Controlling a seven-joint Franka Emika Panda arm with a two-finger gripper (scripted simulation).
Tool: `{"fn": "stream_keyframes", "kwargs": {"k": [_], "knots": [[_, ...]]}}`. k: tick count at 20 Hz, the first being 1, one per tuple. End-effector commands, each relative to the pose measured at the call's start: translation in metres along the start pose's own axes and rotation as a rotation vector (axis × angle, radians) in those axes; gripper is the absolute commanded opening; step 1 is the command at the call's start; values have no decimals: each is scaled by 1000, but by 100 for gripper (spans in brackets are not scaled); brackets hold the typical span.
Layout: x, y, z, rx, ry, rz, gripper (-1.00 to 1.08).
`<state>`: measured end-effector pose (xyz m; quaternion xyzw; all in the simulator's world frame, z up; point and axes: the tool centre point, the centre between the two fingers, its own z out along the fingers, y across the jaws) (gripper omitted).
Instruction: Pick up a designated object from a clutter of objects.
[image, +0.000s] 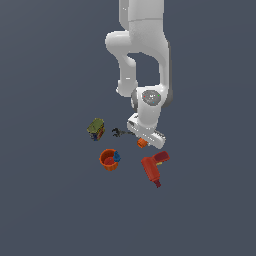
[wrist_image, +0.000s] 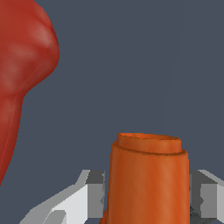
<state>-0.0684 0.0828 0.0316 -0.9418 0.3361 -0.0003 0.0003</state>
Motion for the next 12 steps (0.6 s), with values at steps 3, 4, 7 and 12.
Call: {"fn": "stream_keyframes", "kwargs": {"k": [3,4,7,12], "knots": [[1,0,-2,0,0,0,-100],[1,1,-4,0,0,0,-100],[5,3,-11,0,0,0,-100],[14,9,-34,0,0,0,-100]]}}
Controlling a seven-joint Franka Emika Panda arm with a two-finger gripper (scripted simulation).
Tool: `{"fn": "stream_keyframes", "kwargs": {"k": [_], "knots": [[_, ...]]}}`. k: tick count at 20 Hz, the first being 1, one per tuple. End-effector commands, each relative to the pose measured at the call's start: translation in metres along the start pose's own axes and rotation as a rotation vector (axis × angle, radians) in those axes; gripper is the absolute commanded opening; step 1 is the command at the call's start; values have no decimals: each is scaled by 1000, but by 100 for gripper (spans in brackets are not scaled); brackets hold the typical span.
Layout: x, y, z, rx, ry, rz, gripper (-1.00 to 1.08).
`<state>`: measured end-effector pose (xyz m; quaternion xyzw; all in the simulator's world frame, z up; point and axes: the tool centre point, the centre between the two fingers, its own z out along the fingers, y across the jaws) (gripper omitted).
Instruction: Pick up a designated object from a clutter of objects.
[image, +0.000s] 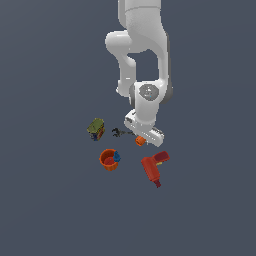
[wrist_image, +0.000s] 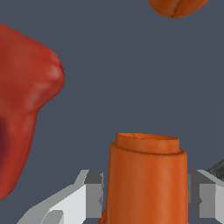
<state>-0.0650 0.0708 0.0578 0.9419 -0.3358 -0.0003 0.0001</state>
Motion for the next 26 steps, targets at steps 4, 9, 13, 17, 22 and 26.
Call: {"fn": "stream_keyframes", "kwargs": {"k": [4,9,13,17,22,26], "knots": [[14,9,-35,1,1,0,-100],[31,19,-78,2,0,0,-100],[46,29,-116,2,0,0,-100],[61,38,-154,3,-1,0,-100],[81,49,-202,3,-1,0,-100],[97,59,-240,3,-1,1,-100]]}}
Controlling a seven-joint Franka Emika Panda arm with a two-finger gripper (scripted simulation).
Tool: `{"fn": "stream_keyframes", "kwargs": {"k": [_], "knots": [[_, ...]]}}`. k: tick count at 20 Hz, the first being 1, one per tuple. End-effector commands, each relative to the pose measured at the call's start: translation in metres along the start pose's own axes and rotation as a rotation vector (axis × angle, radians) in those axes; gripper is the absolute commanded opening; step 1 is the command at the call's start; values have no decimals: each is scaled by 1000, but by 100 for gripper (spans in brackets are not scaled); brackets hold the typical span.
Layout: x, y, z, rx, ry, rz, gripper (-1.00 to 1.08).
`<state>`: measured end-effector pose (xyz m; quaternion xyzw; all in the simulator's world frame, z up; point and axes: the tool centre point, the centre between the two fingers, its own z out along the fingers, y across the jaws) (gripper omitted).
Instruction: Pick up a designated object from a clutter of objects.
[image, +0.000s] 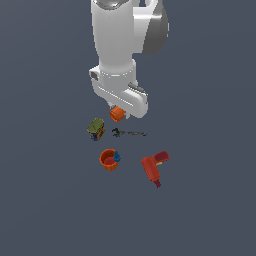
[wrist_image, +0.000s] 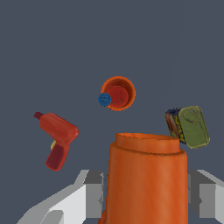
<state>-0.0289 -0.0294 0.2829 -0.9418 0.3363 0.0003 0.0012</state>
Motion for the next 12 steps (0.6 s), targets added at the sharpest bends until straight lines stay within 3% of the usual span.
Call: {"fn": "stream_keyframes", "kwargs": {"k": [1,12], "knots": [[10,6,-25,0,0,0,-100],[51,25,-117,-2,1,0,-100]]}}
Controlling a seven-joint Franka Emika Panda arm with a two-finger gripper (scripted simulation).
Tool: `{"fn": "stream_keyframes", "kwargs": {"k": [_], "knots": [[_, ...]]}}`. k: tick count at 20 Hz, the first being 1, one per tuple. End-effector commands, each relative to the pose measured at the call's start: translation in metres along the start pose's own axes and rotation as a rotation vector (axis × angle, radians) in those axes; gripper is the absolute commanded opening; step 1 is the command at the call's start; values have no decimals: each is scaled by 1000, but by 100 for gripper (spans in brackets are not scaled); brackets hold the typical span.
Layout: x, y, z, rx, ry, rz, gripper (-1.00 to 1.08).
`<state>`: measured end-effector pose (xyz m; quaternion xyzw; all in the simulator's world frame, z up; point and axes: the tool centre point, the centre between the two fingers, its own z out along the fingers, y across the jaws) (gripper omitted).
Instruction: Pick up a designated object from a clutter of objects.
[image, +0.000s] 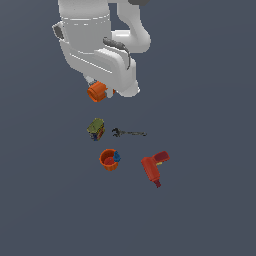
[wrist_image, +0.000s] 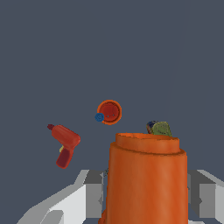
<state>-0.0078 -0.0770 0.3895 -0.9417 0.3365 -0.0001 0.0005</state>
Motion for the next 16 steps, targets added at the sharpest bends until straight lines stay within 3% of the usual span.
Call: {"fn": "stream_keyframes", "kwargs": {"k": [1,16], "knots": [[7,3,-16,-1,0,-1,-100],[26,9,-53,-1,0,-1,-100]]}}
